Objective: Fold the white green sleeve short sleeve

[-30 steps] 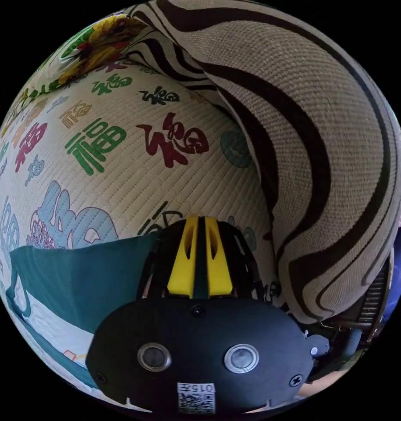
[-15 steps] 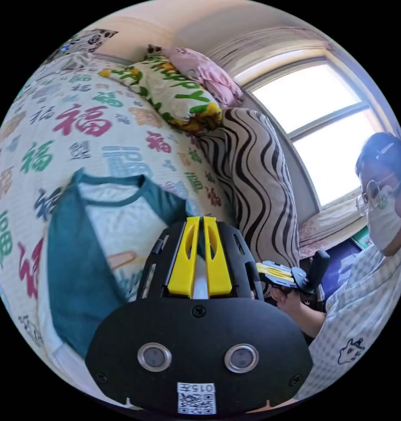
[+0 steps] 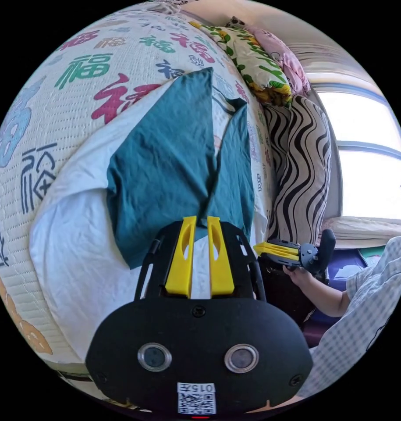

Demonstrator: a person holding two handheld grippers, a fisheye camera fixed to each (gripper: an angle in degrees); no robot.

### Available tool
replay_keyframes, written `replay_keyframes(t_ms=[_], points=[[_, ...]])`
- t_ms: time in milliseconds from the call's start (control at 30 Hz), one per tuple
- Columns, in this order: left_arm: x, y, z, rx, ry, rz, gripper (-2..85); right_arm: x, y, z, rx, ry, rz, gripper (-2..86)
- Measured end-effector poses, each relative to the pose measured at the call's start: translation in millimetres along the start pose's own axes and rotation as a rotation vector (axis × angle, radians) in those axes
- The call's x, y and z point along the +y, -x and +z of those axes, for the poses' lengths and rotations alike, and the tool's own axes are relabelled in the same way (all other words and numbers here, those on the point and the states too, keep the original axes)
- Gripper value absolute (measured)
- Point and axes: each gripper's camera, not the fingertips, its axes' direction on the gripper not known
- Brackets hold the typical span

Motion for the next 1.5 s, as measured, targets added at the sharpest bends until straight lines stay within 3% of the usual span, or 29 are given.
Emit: replay_keyframes(t_ms=[233, 400, 500, 767, 1033, 1200, 1333, 1500], points=[[-63, -44, -29, -0.021, -0.098, 0.202, 5.9, -28, -45, -33, 0.092, -0.136, 0.141, 0.5], [-166, -97, 37, -0.038, -0.081, 0.358, 5.5, -76, -92, -6, 0.131, -0.185, 0.267, -0.2], [-212, -107, 79, -0.058, -0.03, 0.333, 4.0, -82, -110, 25, 0.132, -0.11, 0.29, -0.5], [-267, -140, 125, -0.073, 0.077, 0.454, 0.3, -49, -155, 49, 0.093, -0.098, 0.368, -0.5], [-219, -140, 62, -0.028, 0.048, 0.502, 3.7, -70, -170, 29, -0.054, -0.303, 0.318, -0.5], [-132, -96, 23, -0.116, 0.116, 0.37, 4.4, -99, -165, 92, 0.002, -0.124, 0.273, -0.6], [-91, -63, 27, -0.197, 0.203, 0.315, 3.0, -85, -179, 111, 0.02, -0.102, 0.252, -0.8], [-85, -48, 5, -0.129, 0.161, 0.291, 2.4, -86, -192, 107, 0.045, -0.094, 0.287, -0.6]])
